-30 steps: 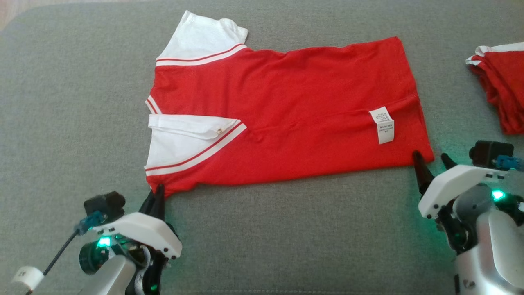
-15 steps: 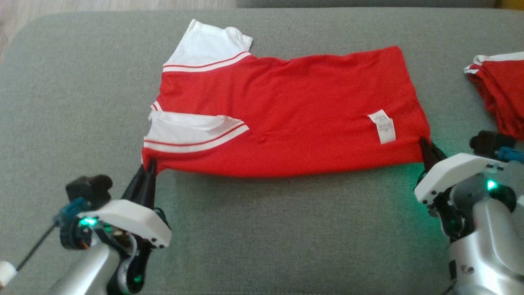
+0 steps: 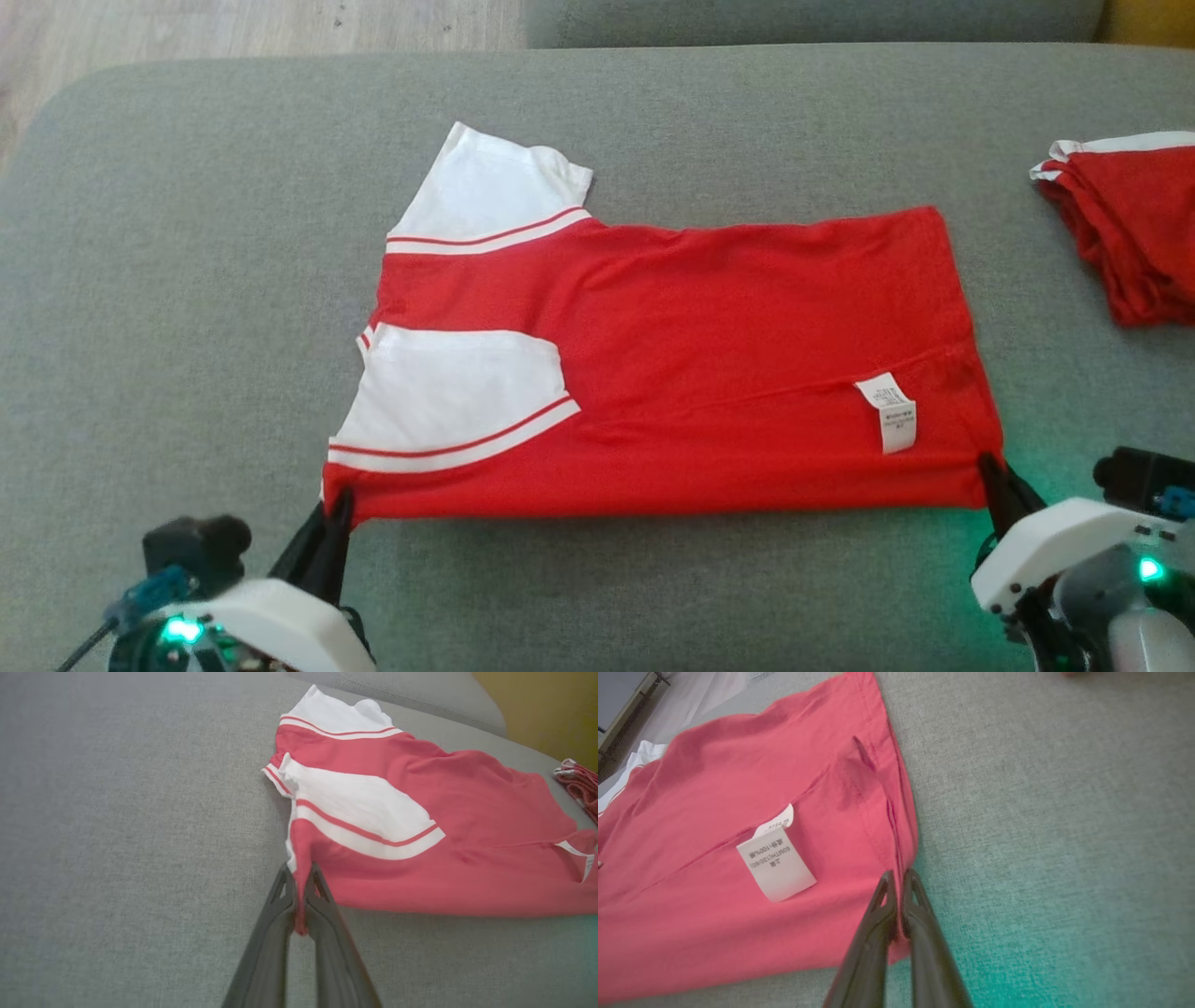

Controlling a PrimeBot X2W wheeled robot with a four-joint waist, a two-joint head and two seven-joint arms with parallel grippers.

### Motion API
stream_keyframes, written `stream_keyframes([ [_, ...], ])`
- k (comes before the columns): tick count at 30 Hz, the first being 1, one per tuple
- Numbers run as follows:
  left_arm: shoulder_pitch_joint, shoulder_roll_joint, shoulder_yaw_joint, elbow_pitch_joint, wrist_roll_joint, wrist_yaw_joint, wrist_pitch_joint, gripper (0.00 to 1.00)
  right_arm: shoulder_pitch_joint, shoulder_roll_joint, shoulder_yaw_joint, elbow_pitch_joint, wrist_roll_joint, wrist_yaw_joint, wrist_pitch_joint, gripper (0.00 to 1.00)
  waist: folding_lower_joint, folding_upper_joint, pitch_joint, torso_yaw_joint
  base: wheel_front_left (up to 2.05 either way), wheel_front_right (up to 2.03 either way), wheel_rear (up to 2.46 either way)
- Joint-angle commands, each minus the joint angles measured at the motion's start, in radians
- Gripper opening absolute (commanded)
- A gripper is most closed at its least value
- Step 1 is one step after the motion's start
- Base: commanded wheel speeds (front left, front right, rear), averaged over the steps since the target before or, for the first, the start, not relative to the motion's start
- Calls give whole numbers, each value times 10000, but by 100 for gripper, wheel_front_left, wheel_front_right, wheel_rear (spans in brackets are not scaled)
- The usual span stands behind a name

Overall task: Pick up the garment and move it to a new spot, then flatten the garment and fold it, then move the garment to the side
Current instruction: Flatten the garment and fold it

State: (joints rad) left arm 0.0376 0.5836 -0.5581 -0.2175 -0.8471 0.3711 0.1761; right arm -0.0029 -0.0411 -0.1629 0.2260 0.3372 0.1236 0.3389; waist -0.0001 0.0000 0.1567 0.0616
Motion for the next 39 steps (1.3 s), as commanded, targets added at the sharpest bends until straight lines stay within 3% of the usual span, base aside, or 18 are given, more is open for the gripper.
stream_keyframes([
  [1,-386,144,400,-189,-66,109,-127,0,-103,-91,221,-463,-40,71,-55,0,1,0,1,-14,0,0,0],
  [4,-185,-118,265,322,-147,42,-310,0,202,-91,282,-728,-68,71,-96,0,1,0,7,-73,0,0,0],
  [5,-135,-190,221,511,-156,2,-382,0,302,-91,307,-814,-76,71,-107,6,1,0,14,-105,0,0,0],
  [6,-95,-252,166,677,-159,-44,-434,0,399,-91,304,-893,-85,71,-128,17,1,0,19,-130,0,0,0],
  [8,-46,-405,111,897,-234,-151,-541,0,577,-91,259,-1028,-110,71,-202,52,1,0,27,-168,0,0,0],
  [9,-38,-446,107,979,-245,-187,-600,27,656,-91,228,-1092,-124,71,-252,91,1,0,24,-187,0,0,0],
  [10,-39,-450,100,1056,-228,-213,-646,58,723,-91,190,-1157,-121,71,-330,100,1,0,19,-206,0,0,0],
  [11,-65,-427,116,1117,-192,-234,-702,100,788,-91,176,-1205,-119,71,-374,100,1,0,13,-224,0,0,0],
  [18,-953,202,432,854,202,-368,-630,100,872,-91,128,-1946,-232,71,-501,100,1,0,15,-385,0,0,0],
  [23,-2919,1052,717,333,760,-699,131,100,289,-91,244,-2748,-487,71,-287,100,1,0,262,-577,0,0,0],
  [30,-6223,1485,832,564,1052,-1741,1391,100,-1022,-91,656,-3473,-999,71,154,100,1,0,941,-1089,0,0,0],
  [35,-8227,1689,431,2019,1245,-2955,2349,100,-2237,-91,1388,-3766,-1225,71,359,100,1,0,1773,-1833,0,0,0],
  [39,-9150,1676,285,3367,1359,-3313,2810,100,-3023,-91,1950,-3863,-1178,71,408,100,1,0,2541,-2424,0,0,0],
])
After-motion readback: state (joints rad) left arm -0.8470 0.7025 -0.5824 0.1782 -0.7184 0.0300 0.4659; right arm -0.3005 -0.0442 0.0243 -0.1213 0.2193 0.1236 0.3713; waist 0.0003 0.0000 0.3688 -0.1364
